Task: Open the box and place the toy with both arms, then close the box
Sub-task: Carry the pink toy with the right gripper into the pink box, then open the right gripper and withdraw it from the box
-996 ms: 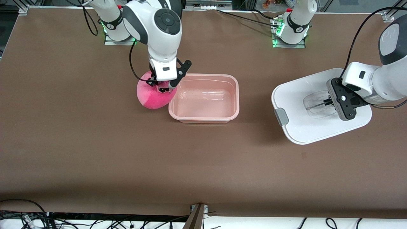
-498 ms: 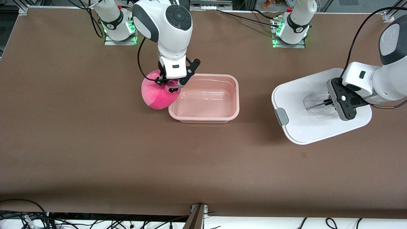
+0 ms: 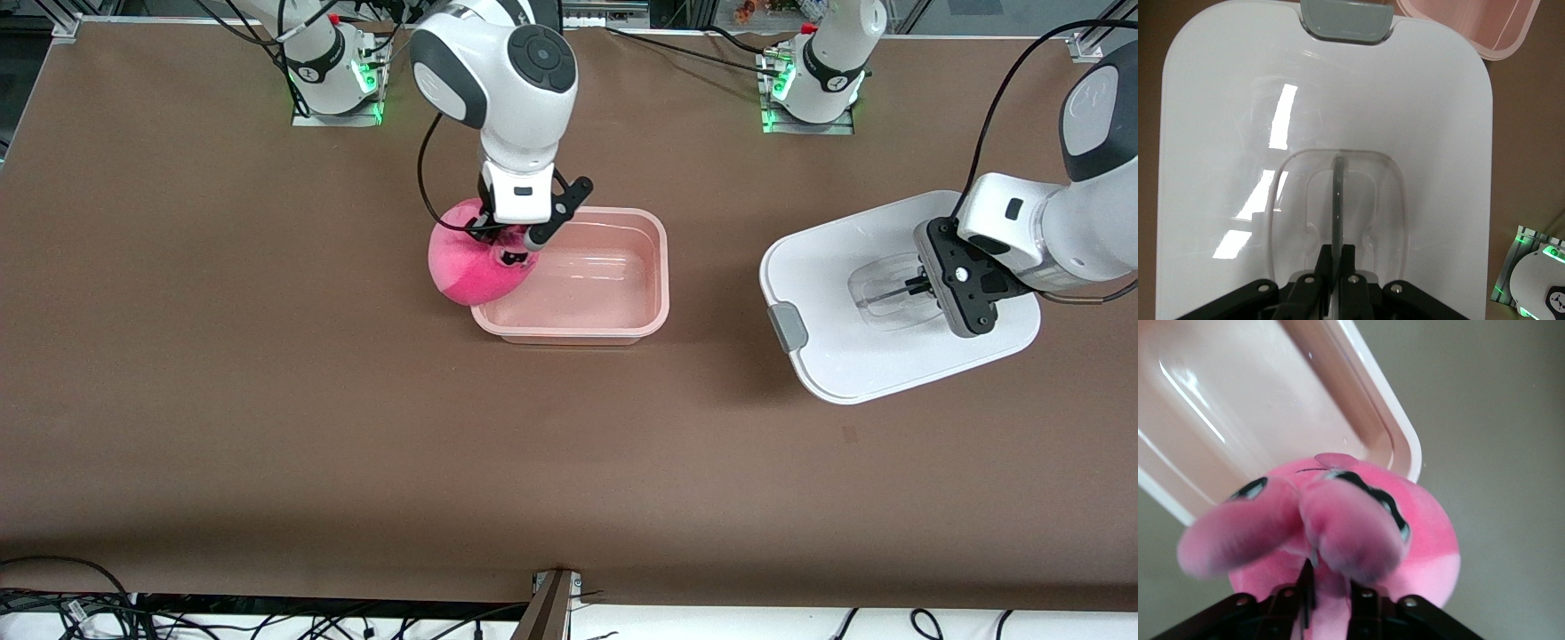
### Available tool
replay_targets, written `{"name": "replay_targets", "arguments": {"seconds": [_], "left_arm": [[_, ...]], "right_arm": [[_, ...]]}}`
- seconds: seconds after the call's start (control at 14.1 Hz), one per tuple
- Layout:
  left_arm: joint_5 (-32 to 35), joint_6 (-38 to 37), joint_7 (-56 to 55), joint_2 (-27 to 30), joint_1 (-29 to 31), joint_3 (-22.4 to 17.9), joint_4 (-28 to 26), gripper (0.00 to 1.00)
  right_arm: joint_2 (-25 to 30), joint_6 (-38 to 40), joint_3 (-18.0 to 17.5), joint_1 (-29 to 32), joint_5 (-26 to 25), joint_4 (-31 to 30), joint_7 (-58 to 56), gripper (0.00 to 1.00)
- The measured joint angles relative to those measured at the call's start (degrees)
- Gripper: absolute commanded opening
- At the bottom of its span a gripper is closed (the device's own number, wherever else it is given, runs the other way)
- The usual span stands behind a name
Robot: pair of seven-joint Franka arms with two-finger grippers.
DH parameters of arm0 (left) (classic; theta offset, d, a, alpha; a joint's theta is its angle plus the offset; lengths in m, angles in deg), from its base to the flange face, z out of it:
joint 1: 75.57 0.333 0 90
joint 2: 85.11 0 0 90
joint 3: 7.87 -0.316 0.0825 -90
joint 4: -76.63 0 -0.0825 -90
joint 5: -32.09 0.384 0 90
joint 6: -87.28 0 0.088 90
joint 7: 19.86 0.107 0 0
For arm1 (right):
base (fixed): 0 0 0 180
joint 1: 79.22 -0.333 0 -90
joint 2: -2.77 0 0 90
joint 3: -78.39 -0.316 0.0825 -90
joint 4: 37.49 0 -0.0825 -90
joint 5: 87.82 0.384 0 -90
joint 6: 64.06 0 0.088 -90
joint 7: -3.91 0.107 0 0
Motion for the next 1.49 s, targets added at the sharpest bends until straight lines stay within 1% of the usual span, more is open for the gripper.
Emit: {"name": "replay_targets", "arguments": {"seconds": [0.21,0.43,0.71,0.85,1.0,1.14,1.35,1.49], "left_arm": [[0.00,0.00,0.02,-0.02,0.00,0.00,0.00,0.00],[0.00,0.00,0.03,-0.03,0.00,0.01,0.00,0.00],[0.00,-0.01,0.20,-0.05,0.00,0.04,0.00,0.00],[0.00,-0.01,0.24,-0.08,0.00,0.06,-0.01,0.00],[0.00,-0.01,0.25,-0.10,-0.01,0.13,0.00,0.00],[0.00,-0.01,0.25,-0.12,-0.06,0.32,0.00,0.00],[-0.14,-0.01,0.25,-0.22,-0.18,0.64,0.00,0.00],[-1.96,-0.02,0.20,-0.40,-0.47,1.10,-0.01,0.00]], "right_arm": [[-2.30,-4.64,0.01,-1.66,-0.35,0.65,5.07,1.00],[-2.02,-4.12,-0.05,-2.90,-0.36,2.97,8.74,1.00],[-0.22,7.51,-0.16,-4.66,-0.36,11.22,10.53,1.00],[0.24,10.46,0.63,-3.95,-0.34,13.20,10.58,1.00],[0.03,10.85,1.45,-1.11,0.30,13.39,10.62,1.00],[-0.72,10.92,1.86,3.40,1.41,13.37,10.42,1.00],[-1.84,10.92,2.07,10.18,1.75,13.36,8.77,1.00],[-2.17,10.93,2.20,15.04,2.16,13.36,6.48,1.00]]}}
